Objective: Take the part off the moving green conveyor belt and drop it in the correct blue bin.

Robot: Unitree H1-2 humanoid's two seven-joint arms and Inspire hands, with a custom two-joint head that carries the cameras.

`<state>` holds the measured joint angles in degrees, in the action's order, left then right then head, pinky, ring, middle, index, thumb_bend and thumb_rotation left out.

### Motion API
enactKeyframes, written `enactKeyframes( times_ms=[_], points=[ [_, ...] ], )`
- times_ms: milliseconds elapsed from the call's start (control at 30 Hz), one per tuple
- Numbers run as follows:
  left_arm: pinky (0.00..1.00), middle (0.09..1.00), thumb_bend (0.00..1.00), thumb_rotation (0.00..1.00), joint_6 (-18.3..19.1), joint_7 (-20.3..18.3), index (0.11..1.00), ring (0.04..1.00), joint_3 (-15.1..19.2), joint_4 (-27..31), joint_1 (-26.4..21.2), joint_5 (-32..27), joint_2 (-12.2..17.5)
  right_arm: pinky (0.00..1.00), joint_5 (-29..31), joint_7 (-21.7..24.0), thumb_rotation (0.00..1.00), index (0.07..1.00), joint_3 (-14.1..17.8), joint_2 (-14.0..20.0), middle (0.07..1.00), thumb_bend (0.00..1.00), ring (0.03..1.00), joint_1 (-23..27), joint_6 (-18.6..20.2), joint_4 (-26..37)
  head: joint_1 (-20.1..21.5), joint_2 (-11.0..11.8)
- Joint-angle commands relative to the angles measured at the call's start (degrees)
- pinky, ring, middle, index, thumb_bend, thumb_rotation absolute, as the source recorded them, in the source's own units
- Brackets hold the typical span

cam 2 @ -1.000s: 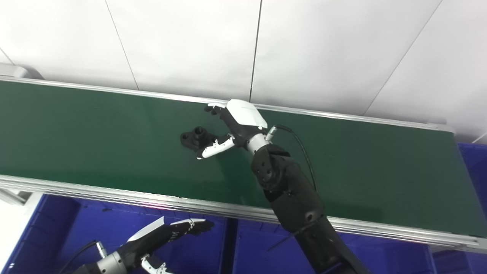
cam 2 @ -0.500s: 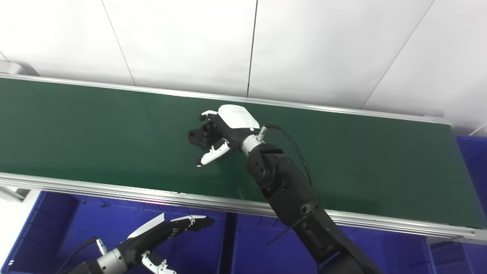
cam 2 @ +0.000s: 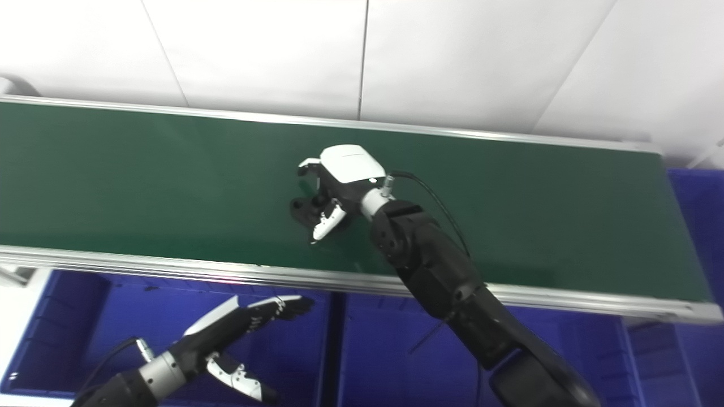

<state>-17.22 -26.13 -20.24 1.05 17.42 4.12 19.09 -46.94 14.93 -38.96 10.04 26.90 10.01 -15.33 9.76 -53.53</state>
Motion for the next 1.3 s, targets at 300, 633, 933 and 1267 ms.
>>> enactKeyframes(
  times_ms=[300,633,933,1267],
  points=[
    [0.87,0.89,0.94,0.25,0.3,0.3,0.882,0.887,0.4,2.2,-0.6,-0.7,0.0,0.31,-5.7,-4.9,0.0,0.559,-3.8,2.8,0.49,0.51,0.367,-1.3,-7.1,0.6,-0.8,-0.7],
    [0.84,0.883,0.93,0.24,-0.1,0.1,0.882,0.869,0.5,1.8,-1.0,-1.4,-0.2,0.2,-7.3,-14.1,0.0,0.503,-1.1,2.2,0.49,0.51,0.366,-5.4,-8.0,3.7,-0.9,-0.8],
    [0.85,0.886,0.93,0.26,0.7,0.0,0.887,0.874,0.5,2.5,-0.9,-1.4,0.1,0.23,-6.4,-15.5,0.0,0.551,5.4,1.4,0.466,0.51,0.34,-11.8,-7.4,17.5,-0.9,-1.6],
    [0.84,0.875,0.93,0.25,1.7,0.4,0.879,0.866,0.8,3.9,-0.6,-1.6,0.0,0.12,-5.1,-9.8,0.0,0.485,12.6,1.3,0.468,0.53,0.176,-23.3,-5.3,39.0,0.1,-2.8]
  ],
)
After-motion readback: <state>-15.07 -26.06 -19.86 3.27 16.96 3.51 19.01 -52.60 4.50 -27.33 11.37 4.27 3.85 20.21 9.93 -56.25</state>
